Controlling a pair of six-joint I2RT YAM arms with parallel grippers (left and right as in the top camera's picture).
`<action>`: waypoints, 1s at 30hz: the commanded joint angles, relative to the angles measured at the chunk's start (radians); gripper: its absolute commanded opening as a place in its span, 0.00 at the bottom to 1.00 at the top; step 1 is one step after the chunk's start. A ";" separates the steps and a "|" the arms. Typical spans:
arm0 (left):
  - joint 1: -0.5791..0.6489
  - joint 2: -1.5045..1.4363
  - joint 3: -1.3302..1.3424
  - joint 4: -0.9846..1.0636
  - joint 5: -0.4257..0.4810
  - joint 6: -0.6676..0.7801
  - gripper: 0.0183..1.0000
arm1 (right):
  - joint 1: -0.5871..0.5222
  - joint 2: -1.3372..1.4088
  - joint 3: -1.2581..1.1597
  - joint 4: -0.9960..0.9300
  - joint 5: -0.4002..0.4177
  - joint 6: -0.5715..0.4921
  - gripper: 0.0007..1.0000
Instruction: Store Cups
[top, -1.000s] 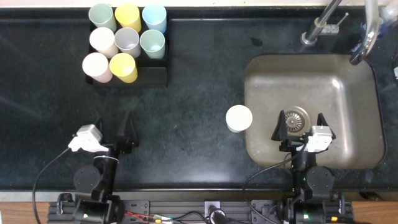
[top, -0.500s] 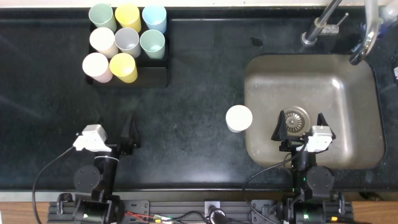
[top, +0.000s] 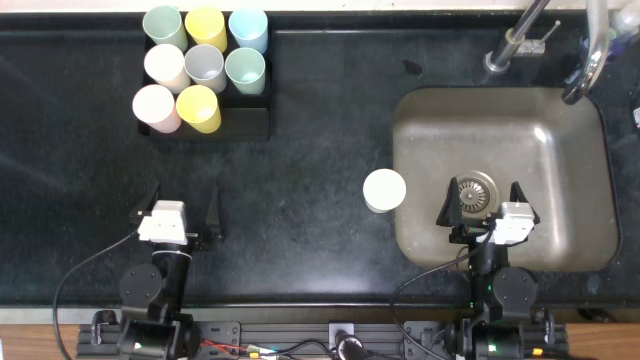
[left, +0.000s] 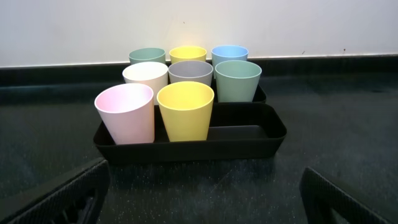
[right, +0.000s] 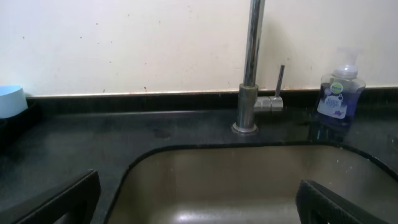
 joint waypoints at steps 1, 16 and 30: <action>-0.003 0.004 -0.001 -0.004 0.009 0.030 1.00 | -0.003 -0.009 -0.010 0.007 -0.007 -0.003 1.00; -0.003 0.004 -0.001 -0.004 0.009 0.030 1.00 | -0.003 -0.009 -0.010 0.007 -0.006 -0.002 1.00; -0.003 0.004 -0.001 -0.004 0.009 0.030 1.00 | -0.002 -0.009 0.025 -0.003 -0.060 0.171 1.00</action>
